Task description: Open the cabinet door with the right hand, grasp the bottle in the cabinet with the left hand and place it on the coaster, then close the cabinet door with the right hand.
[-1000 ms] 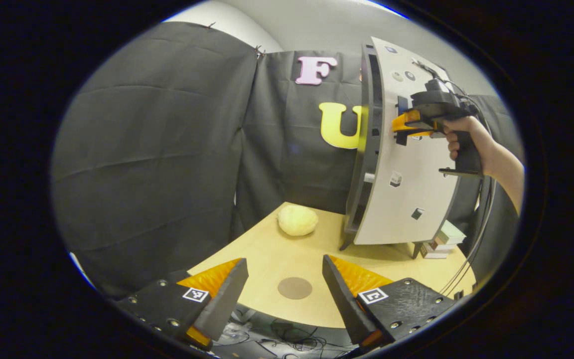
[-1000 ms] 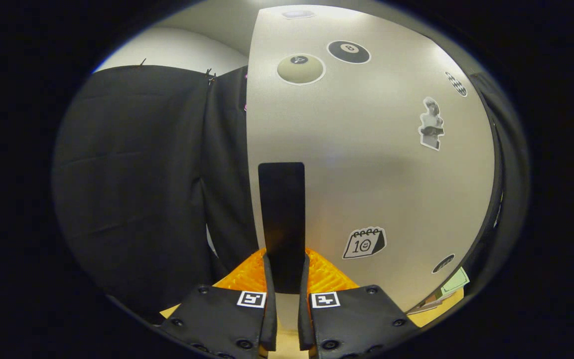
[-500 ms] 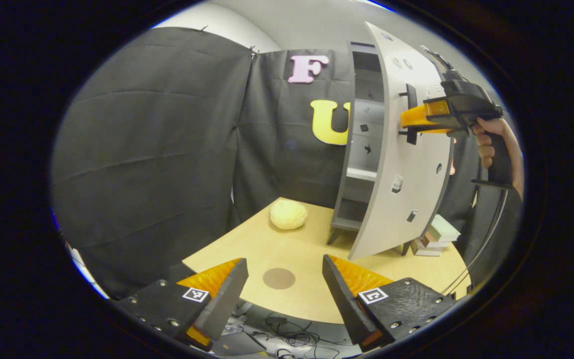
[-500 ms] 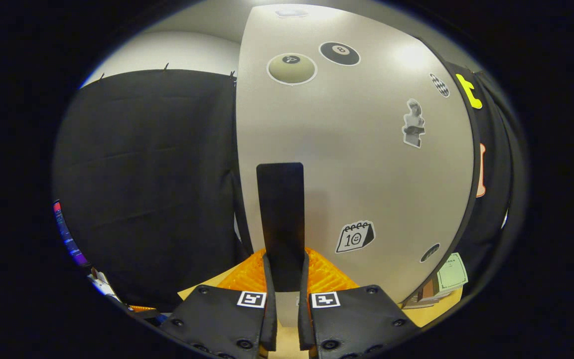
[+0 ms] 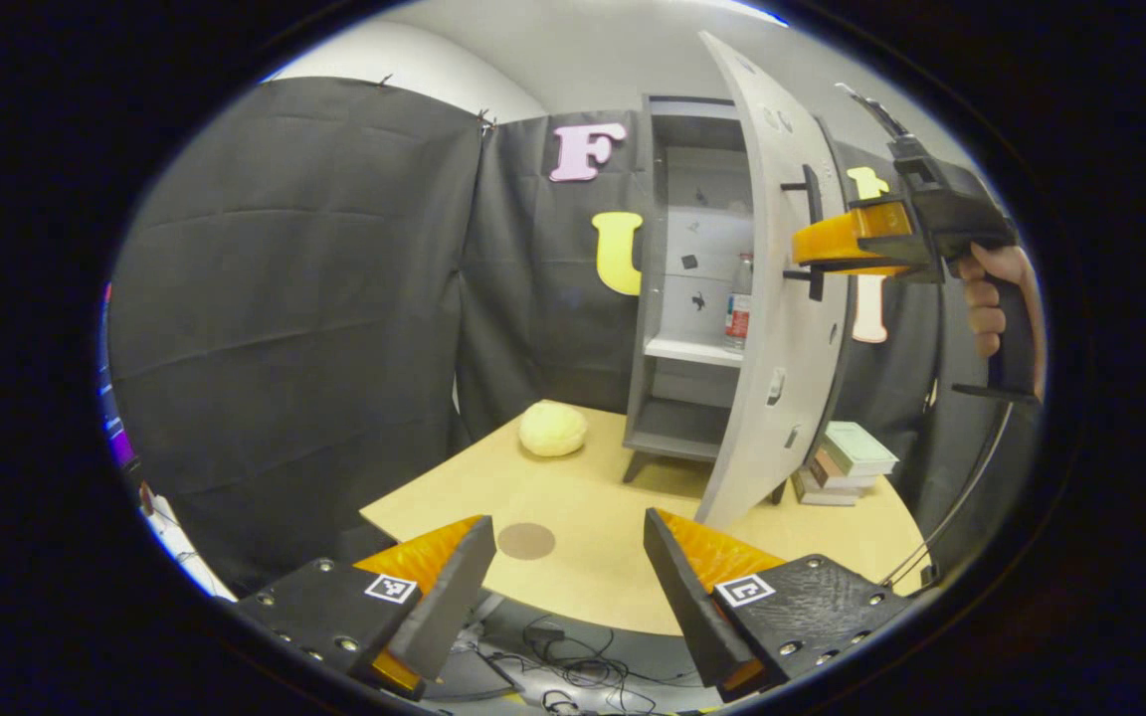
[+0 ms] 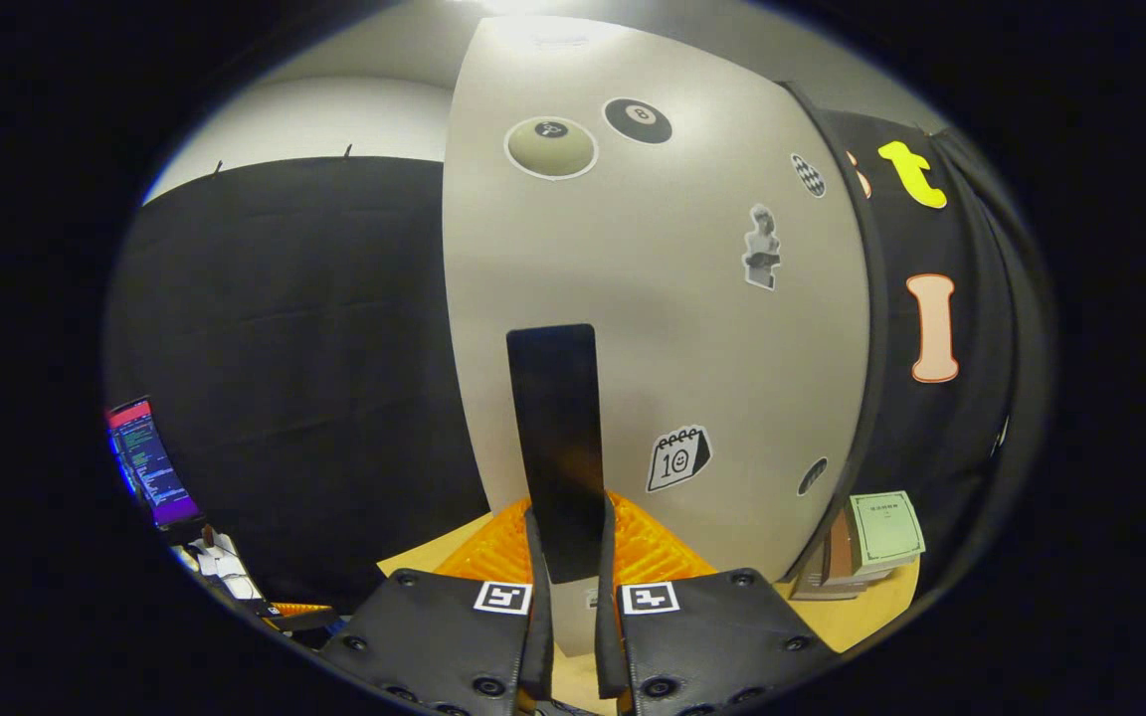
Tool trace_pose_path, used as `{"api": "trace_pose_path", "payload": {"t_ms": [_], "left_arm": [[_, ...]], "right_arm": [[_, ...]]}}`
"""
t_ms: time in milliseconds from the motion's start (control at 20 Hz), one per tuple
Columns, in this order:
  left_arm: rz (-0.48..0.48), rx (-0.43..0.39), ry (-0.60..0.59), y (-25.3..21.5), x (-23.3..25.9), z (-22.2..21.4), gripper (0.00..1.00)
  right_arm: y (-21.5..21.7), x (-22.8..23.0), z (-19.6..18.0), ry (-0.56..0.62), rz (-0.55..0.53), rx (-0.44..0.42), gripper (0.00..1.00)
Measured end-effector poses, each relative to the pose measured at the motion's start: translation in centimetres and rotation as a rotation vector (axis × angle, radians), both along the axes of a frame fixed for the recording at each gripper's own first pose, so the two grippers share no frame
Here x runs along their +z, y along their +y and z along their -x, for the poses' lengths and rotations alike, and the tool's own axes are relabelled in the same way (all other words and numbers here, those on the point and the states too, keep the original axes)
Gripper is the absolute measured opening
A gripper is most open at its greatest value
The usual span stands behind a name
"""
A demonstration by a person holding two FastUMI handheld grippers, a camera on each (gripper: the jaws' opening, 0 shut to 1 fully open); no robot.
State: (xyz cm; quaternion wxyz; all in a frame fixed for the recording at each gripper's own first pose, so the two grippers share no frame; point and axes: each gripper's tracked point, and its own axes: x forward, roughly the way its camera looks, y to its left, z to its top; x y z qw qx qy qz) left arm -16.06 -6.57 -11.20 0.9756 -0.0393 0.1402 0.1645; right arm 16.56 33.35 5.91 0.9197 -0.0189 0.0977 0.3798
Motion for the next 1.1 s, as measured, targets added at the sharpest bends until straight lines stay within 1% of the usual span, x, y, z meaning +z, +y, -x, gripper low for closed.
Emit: {"api": "trace_pose_path", "payload": {"t_ms": [50, 100, 150, 200, 250, 300, 350, 400, 450, 550, 600, 650, 700, 750, 950, 1000, 1050, 1100], "left_arm": [[-0.007, -0.004, 0.001, -1.1, -0.2, 0.5, 0.93], [-0.012, -0.009, 0.002, -2.0, -0.1, 0.8, 0.93], [-0.016, -0.013, 0.003, -2.8, -0.1, 1.0, 0.89], [-0.018, -0.016, -0.001, -3.4, -0.1, 1.2, 0.93], [-0.019, -0.019, -0.005, -3.9, 0.0, 1.4, 0.93], [-0.019, -0.022, -0.008, -4.3, 0.1, 1.4, 0.89], [-0.017, -0.026, -0.009, -4.9, 0.1, 1.5, 0.89], [-0.015, -0.029, -0.008, -5.3, 0.0, 1.5, 0.93], [-0.013, -0.037, -0.007, -5.8, 0.1, 1.4, 0.89], [-0.017, -0.061, -0.006, -6.7, 0.2, 1.0, 0.89], [-0.026, -0.075, -0.004, -7.1, 0.4, 0.6, 0.89], [-0.039, -0.086, -0.004, -7.4, 0.6, 0.2, 0.89], [-0.049, -0.099, -0.007, -7.7, 0.9, -0.2, 0.89], [-0.056, -0.113, -0.011, -8.2, 1.1, -0.6, 0.89], [-0.049, -0.168, -0.011, -10.1, 1.2, -1.9, 0.89], [-0.049, -0.181, -0.008, -10.7, 1.2, -2.2, 0.93], [-0.052, -0.192, -0.006, -11.3, 1.2, -2.5, 0.93], [-0.056, -0.202, -0.002, -11.8, 1.1, -2.7, 0.93]], "right_arm": [[-0.1, 0.0, 0.0, -0.002, 0.001, -0.004, 0.19], [-0.3, 0.1, 0.0, -0.003, 0.001, -0.01, 0.19], [-0.5, 0.1, 0.1, -0.003, 0.002, -0.018, 0.19], [-0.6, 0.1, 0.0, -0.004, 0.001, -0.026, 0.19], [-0.7, 0.1, -0.1, -0.004, 0.0, -0.033, 0.16], [-0.9, 0.2, -0.2, -0.001, -0.004, -0.045, 0.18], [-1.1, 0.2, -0.2, -0.001, -0.003, -0.055, 0.16], [-1.4, 0.2, -0.2, 0.0, 0.004, -0.063, 0.18], [-1.8, 0.2, -0.2, -0.004, 0.013, -0.072, 0.19], [-3.2, 0.3, -0.1, -0.009, 0.02, -0.097, 0.18], [-3.9, 0.4, 0.1, -0.009, 0.017, -0.113, 0.19], [-4.6, 0.5, 0.4, -0.01, 0.013, -0.131, 0.16], [-5.2, 0.6, 0.5, -0.012, 0.009, -0.153, 0.18], [-5.7, 0.6, 0.3, -0.015, 0.005, -0.179, 0.18], [-7.6, 0.8, -0.6, -0.024, -0.003, -0.283, 0.18], [-7.9, 0.8, -1.6, -0.03, -0.003, -0.31, 0.15], [-8.4, 0.9, -1.5, -0.033, -0.007, -0.329, 0.11], [-8.5, 1.0, -1.7, -0.026, -0.019, -0.331, 0.15]]}}
